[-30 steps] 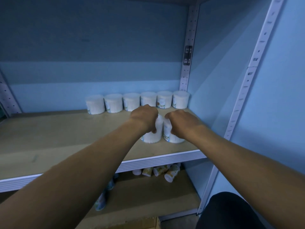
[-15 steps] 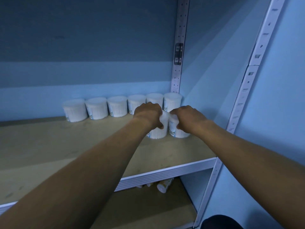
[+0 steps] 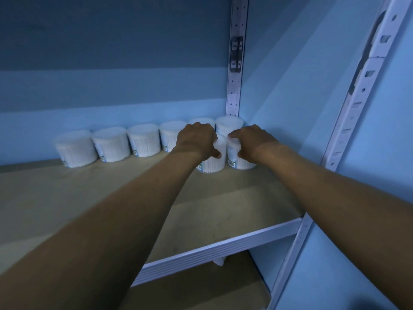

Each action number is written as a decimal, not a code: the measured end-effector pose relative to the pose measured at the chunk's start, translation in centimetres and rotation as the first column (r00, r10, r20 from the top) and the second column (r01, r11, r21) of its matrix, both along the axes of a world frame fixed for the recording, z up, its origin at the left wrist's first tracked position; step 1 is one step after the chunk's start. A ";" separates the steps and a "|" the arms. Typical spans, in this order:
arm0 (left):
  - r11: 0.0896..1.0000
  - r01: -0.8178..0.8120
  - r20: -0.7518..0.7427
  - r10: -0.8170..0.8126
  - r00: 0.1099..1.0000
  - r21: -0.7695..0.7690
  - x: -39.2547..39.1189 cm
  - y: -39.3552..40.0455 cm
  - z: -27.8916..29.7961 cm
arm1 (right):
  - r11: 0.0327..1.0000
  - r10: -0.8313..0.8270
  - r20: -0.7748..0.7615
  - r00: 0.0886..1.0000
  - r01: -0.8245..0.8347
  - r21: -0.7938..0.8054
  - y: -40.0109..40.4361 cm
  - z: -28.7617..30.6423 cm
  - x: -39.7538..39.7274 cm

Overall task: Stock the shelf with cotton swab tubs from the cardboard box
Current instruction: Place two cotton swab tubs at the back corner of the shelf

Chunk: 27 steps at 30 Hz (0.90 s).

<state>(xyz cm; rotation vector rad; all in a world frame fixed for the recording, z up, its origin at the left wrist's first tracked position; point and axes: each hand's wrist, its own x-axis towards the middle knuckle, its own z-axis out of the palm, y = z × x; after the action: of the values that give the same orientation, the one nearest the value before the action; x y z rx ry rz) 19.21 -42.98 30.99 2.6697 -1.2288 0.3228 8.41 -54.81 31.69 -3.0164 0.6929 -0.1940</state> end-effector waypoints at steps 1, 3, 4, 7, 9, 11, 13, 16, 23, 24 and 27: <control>1.000 0.000 0.009 0.000 1.000 -0.006 0.2 -0.3 0.0 | 1.000 0.008 0.011 1.000 -0.008 0.004 -0.3 -0.1 0.2; 1.000 0.002 0.022 -0.002 1.000 -0.009 0.8 -1.1 -0.1 | 1.000 0.027 0.034 0.999 -0.027 -0.009 -1.0 -0.3 0.7; 1.000 0.005 0.025 -0.005 1.000 -0.005 1.0 -1.4 -0.1 | 0.999 0.038 0.049 0.998 -0.037 -0.022 -1.4 -0.4 0.9; 1.000 0.008 0.018 -0.008 1.000 0.008 1.7 -2.3 0.0 | 0.998 0.056 0.077 0.995 -0.053 -0.046 -2.6 -0.8 1.6; 1.000 -0.002 0.015 0.002 1.000 0.018 2.2 -2.8 0.0 | 0.998 0.057 0.087 0.995 -0.054 -0.043 -3.3 -1.1 2.1; 0.999 -0.009 0.020 0.008 1.000 0.034 2.5 -3.2 0.1 | 0.998 0.050 0.094 0.994 -0.046 -0.040 -3.7 -1.3 2.6; 0.999 -0.011 0.035 0.009 0.999 0.046 2.9 -3.5 0.1 | 0.998 0.046 0.098 0.994 -0.042 -0.040 -3.9 -1.4 3.0; 0.999 -0.009 0.073 0.005 0.997 0.052 3.3 -3.8 0.0 | 0.998 0.054 0.102 0.993 -0.050 -0.046 -4.0 -1.4 3.3; 0.999 -0.017 0.108 0.012 0.994 0.050 3.4 -3.9 -0.2 | 0.996 0.049 0.101 0.994 -0.042 -0.073 -3.9 -1.6 4.0; 0.999 -0.016 0.106 0.011 0.994 0.044 3.3 -3.8 -0.1 | 0.997 0.047 0.097 0.994 -0.041 -0.059 -4.0 -1.6 4.1; 0.999 0.015 0.049 -0.016 0.999 0.029 2.6 -3.0 0.3 | 0.999 0.038 0.066 0.997 -0.036 -0.026 -3.9 -1.5 3.9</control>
<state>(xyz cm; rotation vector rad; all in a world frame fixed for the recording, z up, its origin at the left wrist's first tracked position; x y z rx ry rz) 21.82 -45.94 31.27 2.6901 -1.2765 0.3735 12.33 -58.75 30.23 -3.0276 0.6337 -0.3021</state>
